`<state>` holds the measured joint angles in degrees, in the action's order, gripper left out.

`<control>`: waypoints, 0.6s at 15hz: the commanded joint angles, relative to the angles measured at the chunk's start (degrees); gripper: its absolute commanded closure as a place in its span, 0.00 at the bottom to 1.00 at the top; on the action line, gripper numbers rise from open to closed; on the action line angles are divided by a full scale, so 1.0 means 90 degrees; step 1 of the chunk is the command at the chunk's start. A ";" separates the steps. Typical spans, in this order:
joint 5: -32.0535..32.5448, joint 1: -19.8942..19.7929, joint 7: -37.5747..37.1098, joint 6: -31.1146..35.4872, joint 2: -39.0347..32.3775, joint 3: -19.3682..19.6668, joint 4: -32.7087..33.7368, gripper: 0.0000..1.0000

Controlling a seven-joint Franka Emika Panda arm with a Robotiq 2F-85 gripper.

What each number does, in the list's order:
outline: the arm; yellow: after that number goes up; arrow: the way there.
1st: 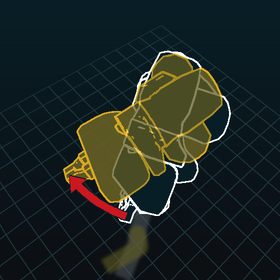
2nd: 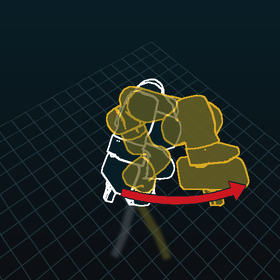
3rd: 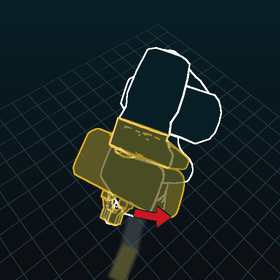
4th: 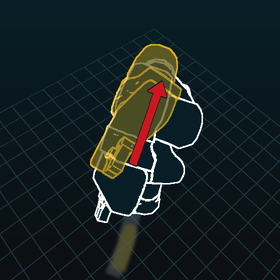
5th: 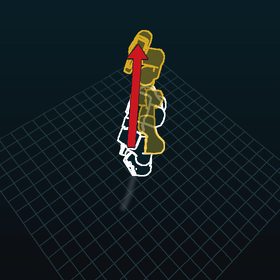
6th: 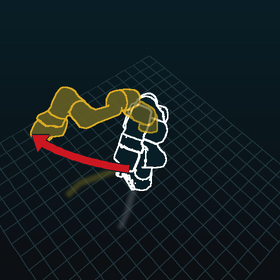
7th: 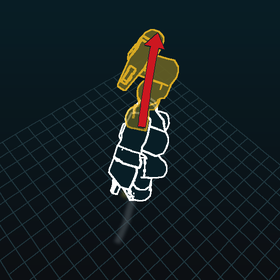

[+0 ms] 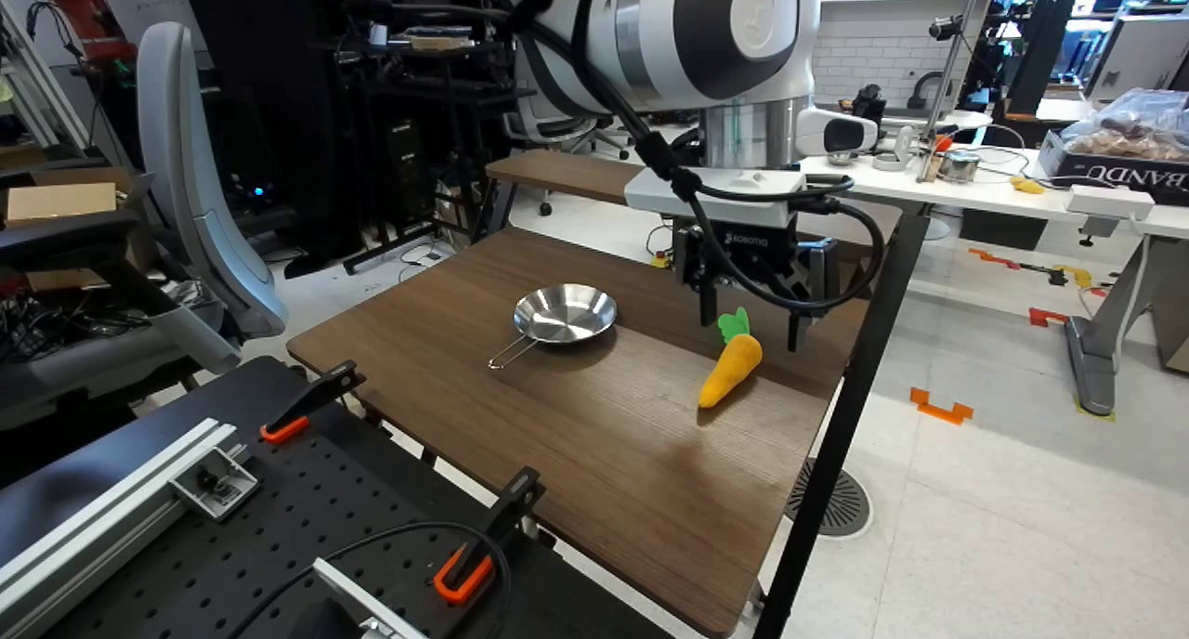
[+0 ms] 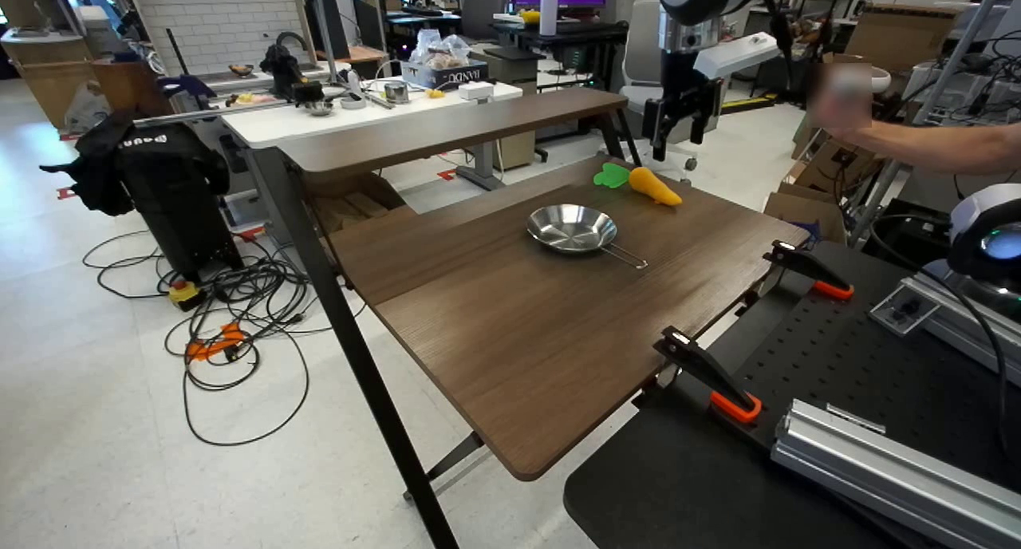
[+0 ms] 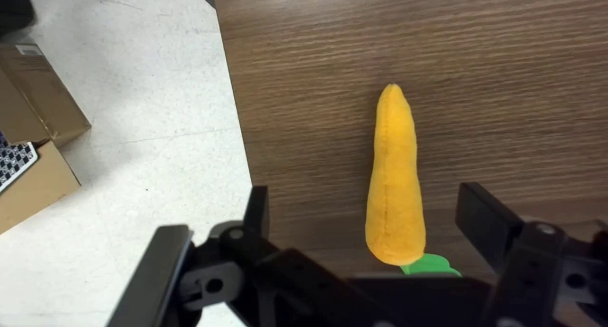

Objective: Place the carrot plush toy on the silver pan

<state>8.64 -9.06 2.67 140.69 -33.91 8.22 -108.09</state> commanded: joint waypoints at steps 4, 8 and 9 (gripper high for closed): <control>-0.0080 -0.0033 0.0181 -0.0070 -0.0949 -0.0135 0.0990 0.00; -0.0085 -0.0032 0.0199 -0.0064 -0.1296 -0.0178 0.1277 0.00; -0.0071 -0.0021 0.0195 -0.0048 -0.1358 -0.0175 0.1315 0.00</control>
<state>8.64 -8.93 2.85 140.69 -43.03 7.07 -99.97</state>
